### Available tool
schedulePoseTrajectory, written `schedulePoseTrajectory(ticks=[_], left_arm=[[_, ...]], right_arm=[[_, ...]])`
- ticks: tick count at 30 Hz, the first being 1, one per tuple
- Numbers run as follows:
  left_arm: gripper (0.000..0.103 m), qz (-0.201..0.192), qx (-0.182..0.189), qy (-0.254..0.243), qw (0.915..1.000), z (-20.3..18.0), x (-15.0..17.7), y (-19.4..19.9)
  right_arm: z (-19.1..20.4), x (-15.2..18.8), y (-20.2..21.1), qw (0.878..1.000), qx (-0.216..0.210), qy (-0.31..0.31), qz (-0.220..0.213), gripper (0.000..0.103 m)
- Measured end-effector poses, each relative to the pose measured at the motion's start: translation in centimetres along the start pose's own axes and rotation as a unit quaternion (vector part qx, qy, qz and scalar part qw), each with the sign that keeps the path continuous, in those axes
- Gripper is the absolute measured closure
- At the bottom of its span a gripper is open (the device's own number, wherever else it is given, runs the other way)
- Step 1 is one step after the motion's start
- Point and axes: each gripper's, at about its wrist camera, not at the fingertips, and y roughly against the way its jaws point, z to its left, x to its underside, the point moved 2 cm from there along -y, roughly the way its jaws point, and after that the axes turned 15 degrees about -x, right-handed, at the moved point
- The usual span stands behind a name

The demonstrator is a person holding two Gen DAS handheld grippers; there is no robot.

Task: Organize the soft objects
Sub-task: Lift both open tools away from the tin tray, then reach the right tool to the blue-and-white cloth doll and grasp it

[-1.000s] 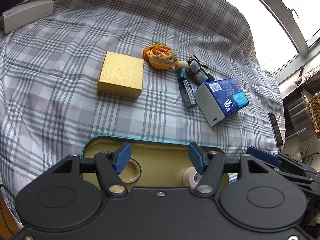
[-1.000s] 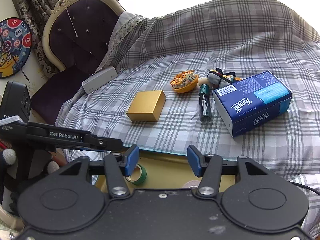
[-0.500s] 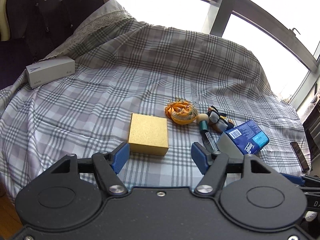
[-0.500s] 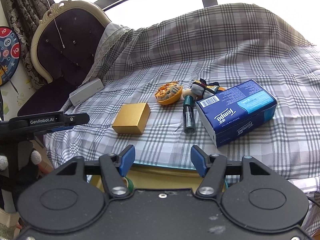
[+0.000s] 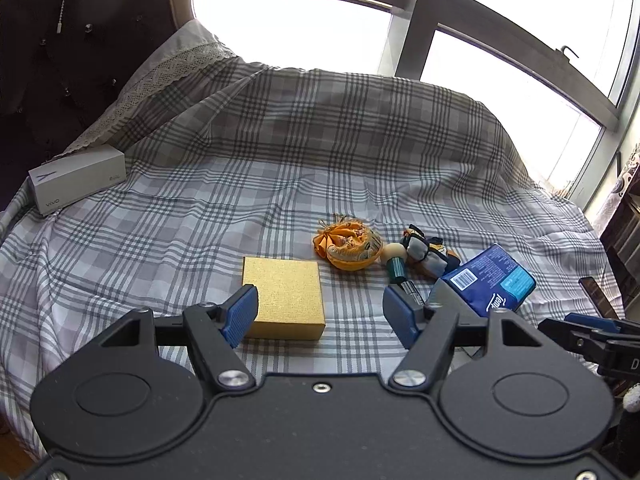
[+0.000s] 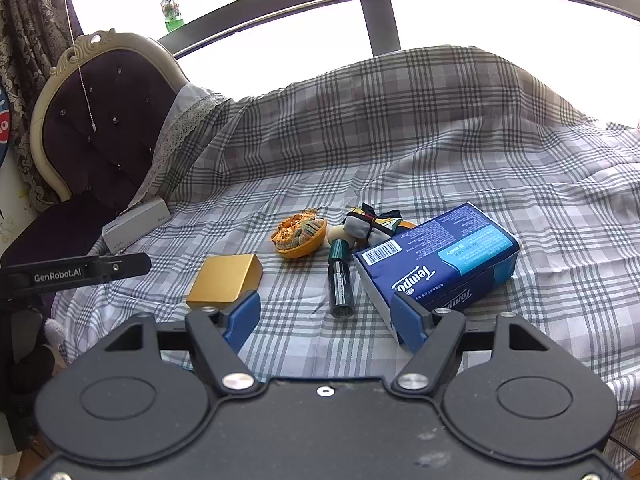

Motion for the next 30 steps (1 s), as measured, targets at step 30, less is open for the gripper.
schedulePoseTrajectory(ticks=[30], left_arm=[[0.04, 0.108, 0.001, -0.067, 0.9919, -5.2, -2.8, -11.7]], right_arm=[[-10.1, -9.2, -18.5, 0.971, -0.017, 0.172, 0.163, 0.041]])
